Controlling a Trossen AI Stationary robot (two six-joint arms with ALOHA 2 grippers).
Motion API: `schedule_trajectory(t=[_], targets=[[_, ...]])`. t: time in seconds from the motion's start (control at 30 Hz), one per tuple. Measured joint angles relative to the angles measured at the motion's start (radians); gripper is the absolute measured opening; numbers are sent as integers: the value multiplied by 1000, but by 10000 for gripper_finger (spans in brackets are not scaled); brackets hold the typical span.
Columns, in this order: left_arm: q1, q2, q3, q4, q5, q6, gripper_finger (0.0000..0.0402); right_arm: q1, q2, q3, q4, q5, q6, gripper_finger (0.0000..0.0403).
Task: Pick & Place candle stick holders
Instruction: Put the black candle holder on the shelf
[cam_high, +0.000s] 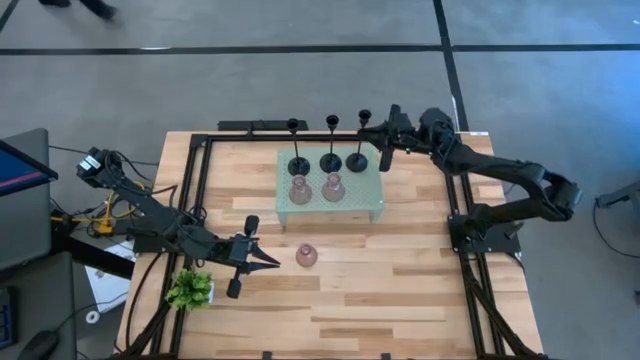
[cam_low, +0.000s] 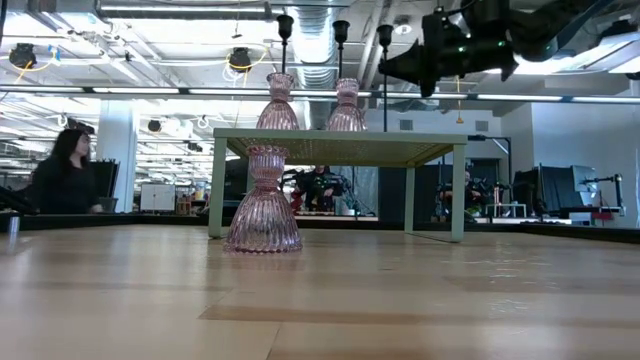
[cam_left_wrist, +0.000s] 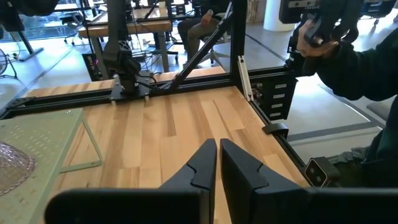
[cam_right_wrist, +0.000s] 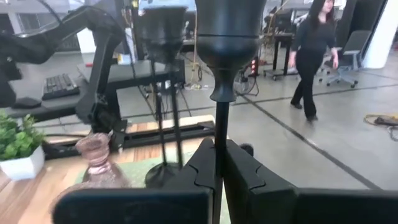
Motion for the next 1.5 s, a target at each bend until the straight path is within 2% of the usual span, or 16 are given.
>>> schedule_trajectory(t=[0.7,0.97,1.1,1.5], targets=[[2,1,0,0,-8,71,21,-21,11,2,-16,-4,-5,0],[1,1,0,0,-9,71,21,-21,-61,0,-82,-2,-33,0],[1,1,0,0,-42,71,21,-20,-84,0,-135,-1,-40,0],[1,1,0,0,-68,70,21,-14,-50,0,-107,1,-48,0]])
